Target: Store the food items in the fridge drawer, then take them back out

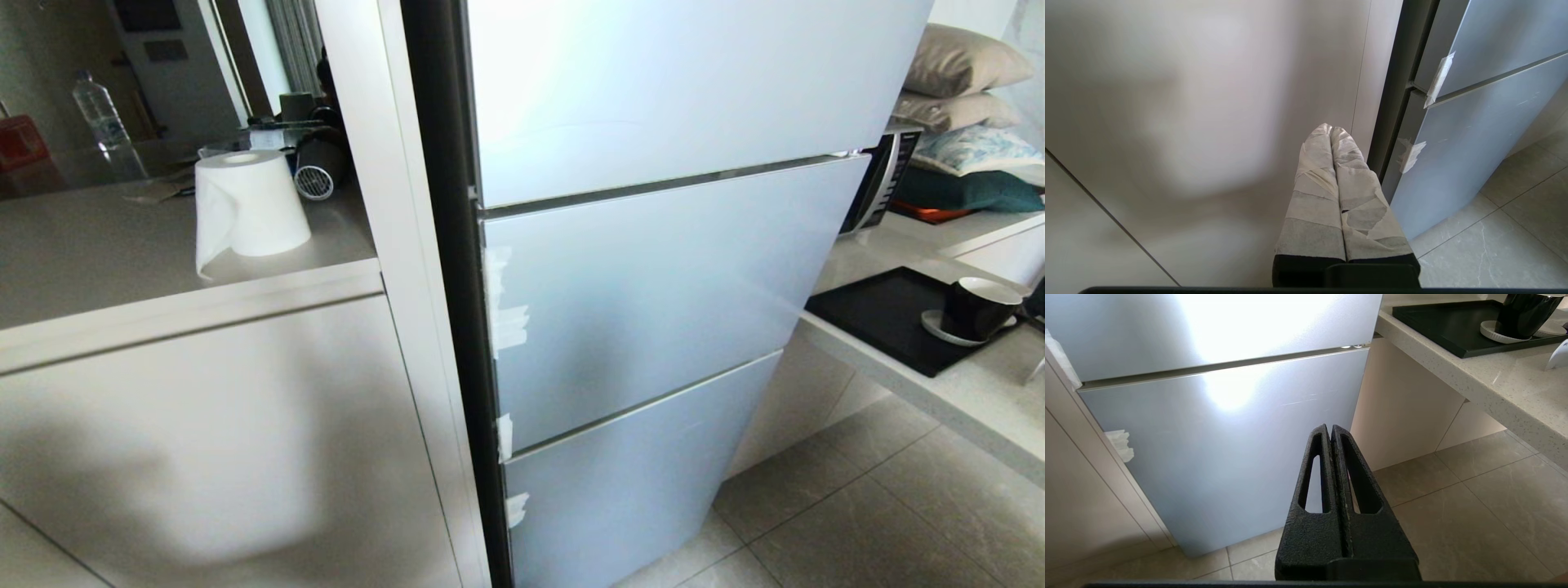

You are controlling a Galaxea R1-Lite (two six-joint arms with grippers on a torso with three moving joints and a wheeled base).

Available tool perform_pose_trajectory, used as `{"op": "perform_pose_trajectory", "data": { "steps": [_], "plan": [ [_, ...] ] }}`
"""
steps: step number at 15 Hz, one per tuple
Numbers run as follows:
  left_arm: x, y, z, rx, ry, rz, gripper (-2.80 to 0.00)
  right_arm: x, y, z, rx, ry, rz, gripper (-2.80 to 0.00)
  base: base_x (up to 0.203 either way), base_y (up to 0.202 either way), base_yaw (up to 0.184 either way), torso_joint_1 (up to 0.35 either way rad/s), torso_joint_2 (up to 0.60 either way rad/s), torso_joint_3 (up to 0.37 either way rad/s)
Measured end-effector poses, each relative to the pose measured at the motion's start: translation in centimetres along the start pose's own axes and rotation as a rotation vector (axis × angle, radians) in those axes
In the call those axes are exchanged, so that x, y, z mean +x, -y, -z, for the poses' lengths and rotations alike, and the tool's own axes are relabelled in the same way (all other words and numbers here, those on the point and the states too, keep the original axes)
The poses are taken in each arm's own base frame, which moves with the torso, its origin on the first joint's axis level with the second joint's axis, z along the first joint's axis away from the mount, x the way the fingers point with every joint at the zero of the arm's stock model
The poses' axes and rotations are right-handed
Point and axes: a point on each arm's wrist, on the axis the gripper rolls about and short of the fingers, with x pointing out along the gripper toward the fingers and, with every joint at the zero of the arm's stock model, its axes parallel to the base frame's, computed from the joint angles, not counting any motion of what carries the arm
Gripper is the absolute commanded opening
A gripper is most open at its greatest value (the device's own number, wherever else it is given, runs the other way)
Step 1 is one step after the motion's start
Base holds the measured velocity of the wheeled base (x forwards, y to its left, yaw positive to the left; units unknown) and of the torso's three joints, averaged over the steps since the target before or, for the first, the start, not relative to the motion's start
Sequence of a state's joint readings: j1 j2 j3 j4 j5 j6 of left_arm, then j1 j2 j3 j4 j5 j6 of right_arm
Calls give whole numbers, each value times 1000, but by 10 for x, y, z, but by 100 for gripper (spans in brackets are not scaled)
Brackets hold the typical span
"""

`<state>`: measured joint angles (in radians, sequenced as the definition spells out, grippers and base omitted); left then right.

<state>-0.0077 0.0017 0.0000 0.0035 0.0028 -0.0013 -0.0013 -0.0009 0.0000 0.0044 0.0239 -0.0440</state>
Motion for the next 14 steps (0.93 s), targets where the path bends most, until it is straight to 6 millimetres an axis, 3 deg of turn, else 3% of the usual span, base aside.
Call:
{"op": "perform_pose_trajectory", "data": {
  "steps": [14],
  "plan": [
    [0,0,0,0,0,0,-280,0,0,0,0,0,0,-280,0,0,0,0,0,0]
  ]
}}
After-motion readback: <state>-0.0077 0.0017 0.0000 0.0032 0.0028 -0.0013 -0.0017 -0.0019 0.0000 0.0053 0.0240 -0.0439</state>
